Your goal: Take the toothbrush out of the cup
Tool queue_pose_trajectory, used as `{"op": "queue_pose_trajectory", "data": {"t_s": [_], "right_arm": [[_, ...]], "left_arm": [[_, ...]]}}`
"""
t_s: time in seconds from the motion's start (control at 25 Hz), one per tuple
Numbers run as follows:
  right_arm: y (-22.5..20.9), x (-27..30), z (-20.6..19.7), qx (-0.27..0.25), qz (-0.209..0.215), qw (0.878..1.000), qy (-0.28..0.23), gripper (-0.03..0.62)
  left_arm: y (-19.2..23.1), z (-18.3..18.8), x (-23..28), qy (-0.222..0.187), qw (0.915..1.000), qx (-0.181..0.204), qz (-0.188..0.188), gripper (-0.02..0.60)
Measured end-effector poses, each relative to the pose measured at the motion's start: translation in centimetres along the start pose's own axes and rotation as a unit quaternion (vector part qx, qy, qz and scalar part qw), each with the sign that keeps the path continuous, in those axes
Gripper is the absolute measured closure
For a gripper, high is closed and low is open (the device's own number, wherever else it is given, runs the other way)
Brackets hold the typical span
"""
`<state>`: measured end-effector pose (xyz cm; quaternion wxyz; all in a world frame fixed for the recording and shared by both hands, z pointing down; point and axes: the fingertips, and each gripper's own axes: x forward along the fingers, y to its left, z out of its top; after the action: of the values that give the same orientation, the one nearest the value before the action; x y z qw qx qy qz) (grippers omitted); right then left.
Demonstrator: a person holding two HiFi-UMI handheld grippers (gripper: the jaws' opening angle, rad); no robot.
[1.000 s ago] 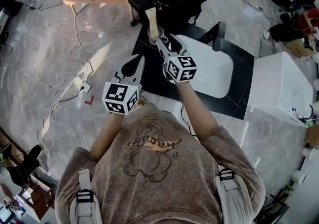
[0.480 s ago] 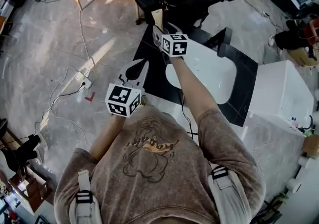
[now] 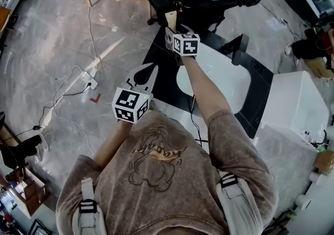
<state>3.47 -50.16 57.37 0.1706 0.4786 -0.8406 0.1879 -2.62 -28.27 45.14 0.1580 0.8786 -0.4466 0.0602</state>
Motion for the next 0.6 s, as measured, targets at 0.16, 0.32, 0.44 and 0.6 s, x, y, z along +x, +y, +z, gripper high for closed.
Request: {"op": "queue_pose_trajectory", "data": {"t_s": [0.16,0.32,0.44,0.6], "right_arm": [[0.12,0.00,-0.09,-0.009,0.002,1.000,0.006,0.350],[0.30,0.24,-0.32,-0.022,0.012,1.000,0.010,0.399],[0.51,0.04,-0.22,-0.026,0.013,1.000,0.009,0.435],[0.68,-0.32,-0.22,-0.032,0.012,0.999,0.010,0.465]], "left_arm": [[0.00,-0.16,0.02,0.004,1.0000,-0.002,0.001,0.565],[-0.08,-0.52,0.12,0.008,1.0000,-0.006,-0.002,0.565],[-0.09,-0.73,-0.07,0.010,0.9999,-0.009,-0.001,0.565],[-0.05,-0.93,-0.23,0.012,0.9998,-0.014,-0.001,0.565]]}}
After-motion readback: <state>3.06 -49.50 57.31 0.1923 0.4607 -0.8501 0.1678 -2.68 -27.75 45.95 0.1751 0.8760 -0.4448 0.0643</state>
